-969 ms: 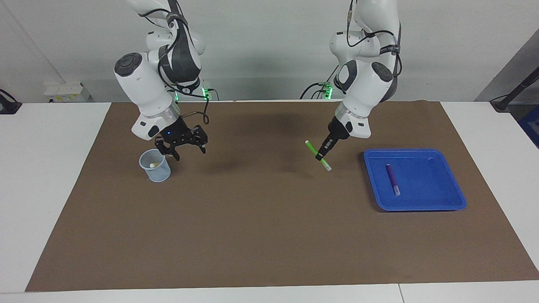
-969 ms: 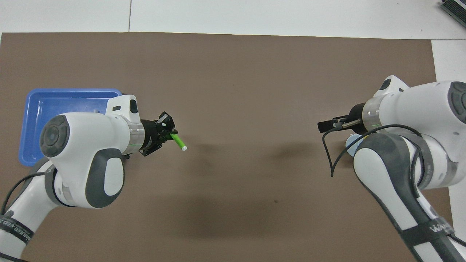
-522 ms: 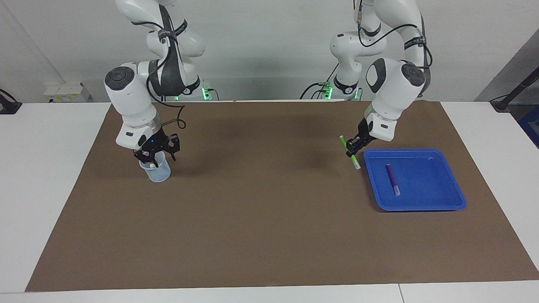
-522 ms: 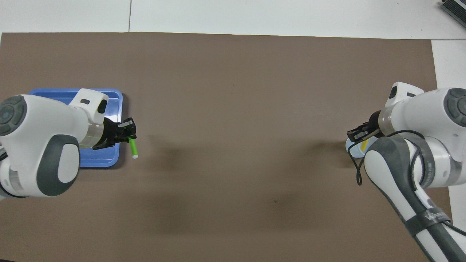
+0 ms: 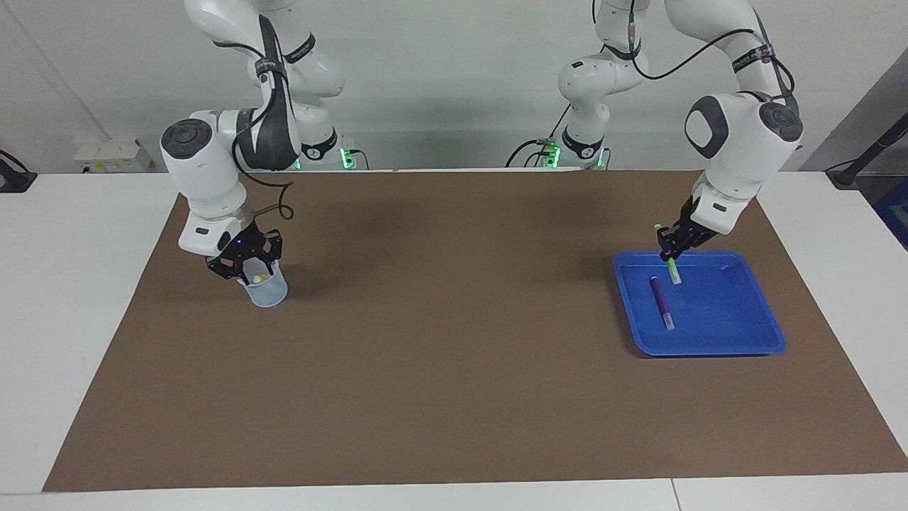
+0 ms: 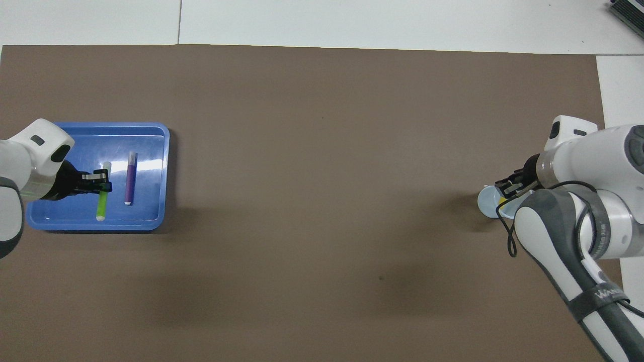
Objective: Right arm passes pens to left for tray arrangement
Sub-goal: 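Place the green pen in the tray beside the purple pen with the left gripper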
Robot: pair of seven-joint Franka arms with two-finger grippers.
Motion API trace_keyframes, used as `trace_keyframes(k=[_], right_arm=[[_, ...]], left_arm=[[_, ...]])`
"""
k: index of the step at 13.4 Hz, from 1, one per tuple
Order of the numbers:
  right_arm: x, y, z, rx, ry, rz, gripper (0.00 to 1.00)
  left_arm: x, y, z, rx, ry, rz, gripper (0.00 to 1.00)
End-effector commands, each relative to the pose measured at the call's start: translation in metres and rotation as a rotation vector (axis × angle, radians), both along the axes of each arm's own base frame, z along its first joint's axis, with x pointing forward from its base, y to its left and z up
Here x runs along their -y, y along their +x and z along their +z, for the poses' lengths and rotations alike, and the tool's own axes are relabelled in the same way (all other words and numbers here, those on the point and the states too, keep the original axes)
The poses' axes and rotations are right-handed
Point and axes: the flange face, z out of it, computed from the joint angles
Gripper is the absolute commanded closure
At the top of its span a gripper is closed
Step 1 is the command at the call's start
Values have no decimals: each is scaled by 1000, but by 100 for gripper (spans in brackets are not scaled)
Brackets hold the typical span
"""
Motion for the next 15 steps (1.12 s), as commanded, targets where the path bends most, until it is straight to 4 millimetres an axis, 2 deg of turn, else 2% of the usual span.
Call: trace_keyframes(k=[1, 3, 6, 11, 13, 15], right_arm=[[12, 0, -16, -4, -9, 7, 48], [17, 0, -17, -10, -9, -7, 51], [21, -1, -18, -21, -8, -16, 62], [27, -5, -17, -65, 8, -70, 100], [27, 0, 1, -87, 6, -74, 100], [21, 7, 34, -86, 2, -65, 100]], left_arm=[[-11, 3, -7, -4, 64, -95, 100], [-22, 7, -18, 8, 72, -118, 100], [-38, 13, -37, 19, 90, -130, 100], [-51, 24, -75, 35, 87, -134, 100], [-51, 23, -90, 45, 82, -134, 100], [-51, 24, -99, 45, 78, -134, 100]])
